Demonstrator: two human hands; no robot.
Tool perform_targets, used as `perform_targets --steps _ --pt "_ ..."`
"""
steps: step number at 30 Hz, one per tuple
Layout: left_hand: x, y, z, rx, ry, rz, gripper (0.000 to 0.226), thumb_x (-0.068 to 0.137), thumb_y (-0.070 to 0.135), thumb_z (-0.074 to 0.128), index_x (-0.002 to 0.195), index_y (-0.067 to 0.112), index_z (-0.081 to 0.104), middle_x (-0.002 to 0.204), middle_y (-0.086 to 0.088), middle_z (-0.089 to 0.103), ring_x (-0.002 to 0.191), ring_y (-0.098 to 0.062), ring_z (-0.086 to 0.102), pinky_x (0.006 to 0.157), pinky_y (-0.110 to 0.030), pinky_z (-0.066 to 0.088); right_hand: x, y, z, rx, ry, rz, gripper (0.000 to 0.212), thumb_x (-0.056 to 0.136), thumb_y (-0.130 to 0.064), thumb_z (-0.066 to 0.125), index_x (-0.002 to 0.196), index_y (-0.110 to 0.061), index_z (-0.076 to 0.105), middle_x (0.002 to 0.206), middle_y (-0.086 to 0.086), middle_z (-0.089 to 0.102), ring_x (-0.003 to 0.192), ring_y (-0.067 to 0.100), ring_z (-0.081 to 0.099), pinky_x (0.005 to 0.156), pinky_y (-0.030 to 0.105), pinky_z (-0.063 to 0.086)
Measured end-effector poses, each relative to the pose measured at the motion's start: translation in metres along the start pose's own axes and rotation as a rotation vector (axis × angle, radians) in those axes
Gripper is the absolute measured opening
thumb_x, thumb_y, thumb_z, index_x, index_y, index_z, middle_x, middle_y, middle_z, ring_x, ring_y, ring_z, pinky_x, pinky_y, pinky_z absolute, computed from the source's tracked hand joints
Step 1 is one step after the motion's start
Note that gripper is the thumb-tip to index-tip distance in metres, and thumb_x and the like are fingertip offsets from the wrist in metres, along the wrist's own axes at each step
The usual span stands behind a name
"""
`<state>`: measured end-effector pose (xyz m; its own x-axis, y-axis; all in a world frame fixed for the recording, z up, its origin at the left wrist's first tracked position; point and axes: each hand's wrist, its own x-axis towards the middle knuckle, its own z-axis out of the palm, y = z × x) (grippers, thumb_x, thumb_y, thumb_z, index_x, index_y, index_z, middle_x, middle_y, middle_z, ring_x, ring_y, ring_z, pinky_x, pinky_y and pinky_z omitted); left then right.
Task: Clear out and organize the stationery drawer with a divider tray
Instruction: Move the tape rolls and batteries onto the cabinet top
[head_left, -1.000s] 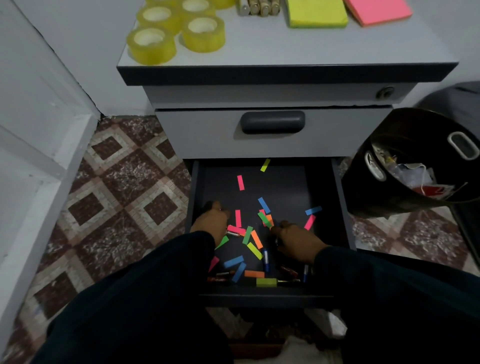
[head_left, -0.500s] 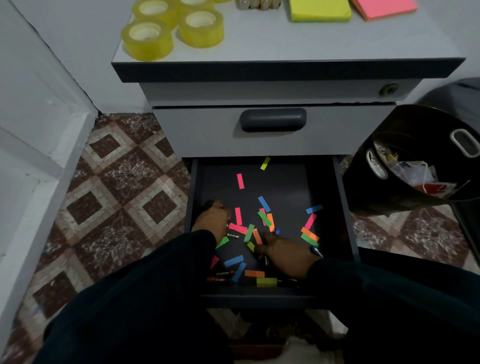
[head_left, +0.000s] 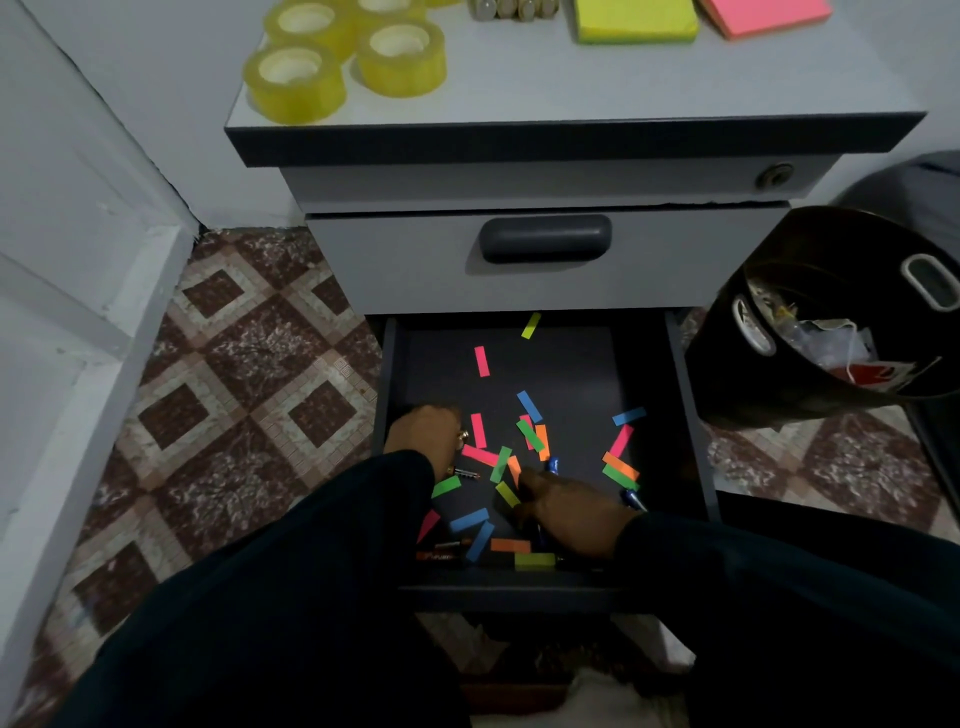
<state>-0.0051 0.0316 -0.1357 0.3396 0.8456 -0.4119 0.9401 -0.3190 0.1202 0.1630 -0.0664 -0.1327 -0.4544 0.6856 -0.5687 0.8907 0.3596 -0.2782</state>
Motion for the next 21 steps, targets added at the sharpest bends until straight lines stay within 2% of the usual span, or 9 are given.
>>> perform_targets --steps 2,5,7,11,16,21 --pt "-0.001 0.002 -0.002 -0.043 -0.054 0.025 0.023 0.093 0.022 0.054 0.111 0.009 0.061 0.112 -0.011 0.063 0.102 -0.028 0.060 0.085 -0.037 0.051 0.000 0.001 0.000 -0.006 -0.002 0.020 0.045 0.100 -0.020 0.039 0.145 -0.016 0.036 0.156 0.010 0.015 0.140 0.032 0.026 0.113 0.040 0.027" --pt "-0.005 0.005 -0.002 -0.058 -0.125 0.044 0.025 0.091 0.022 0.059 0.110 0.007 0.062 0.112 -0.012 0.064 0.103 -0.027 0.060 0.088 -0.035 0.050 -0.002 0.001 -0.005 -0.004 -0.014 0.010 0.048 0.095 -0.024 0.050 0.141 -0.015 0.039 0.151 0.009 0.024 0.139 0.026 0.027 0.112 0.038 0.030" --pt "-0.006 0.005 -0.002 -0.059 -0.140 0.046 0.025 0.090 0.023 0.059 0.109 0.007 0.063 0.111 -0.011 0.064 0.103 -0.026 0.060 0.089 -0.035 0.050 -0.006 0.002 -0.010 0.051 0.075 0.028 0.042 0.095 -0.024 0.051 0.136 -0.016 0.045 0.146 0.007 0.033 0.134 0.022 0.034 0.109 0.034 0.033" --pt "-0.008 0.004 -0.003 -0.051 -0.166 0.090 0.025 0.090 0.020 0.059 0.111 0.007 0.063 0.112 -0.010 0.064 0.103 -0.024 0.060 0.090 -0.035 0.049 -0.007 0.008 -0.020 0.319 0.242 0.268 0.034 0.095 -0.020 0.051 0.129 -0.016 0.047 0.129 0.004 0.050 0.119 0.018 0.050 0.100 0.028 0.040" --pt "-0.011 0.008 0.001 0.036 -0.249 0.177 0.030 0.090 0.017 0.059 0.118 0.010 0.057 0.114 -0.009 0.061 0.105 -0.023 0.058 0.090 -0.033 0.047 -0.004 0.025 -0.019 0.551 0.229 0.578 0.033 0.091 -0.015 0.056 0.122 -0.011 0.047 0.124 0.009 0.054 0.115 0.022 0.054 0.099 0.033 0.046" --pt "-0.014 0.011 0.007 0.091 -0.212 0.214 0.027 0.092 0.013 0.053 0.119 0.011 0.055 0.119 -0.010 0.058 0.109 -0.024 0.056 0.091 -0.034 0.045 -0.003 0.030 -0.007 0.681 0.232 0.655 0.038 0.091 -0.011 0.056 0.126 -0.007 0.041 0.126 0.013 0.054 0.116 0.025 0.056 0.101 0.033 0.045"
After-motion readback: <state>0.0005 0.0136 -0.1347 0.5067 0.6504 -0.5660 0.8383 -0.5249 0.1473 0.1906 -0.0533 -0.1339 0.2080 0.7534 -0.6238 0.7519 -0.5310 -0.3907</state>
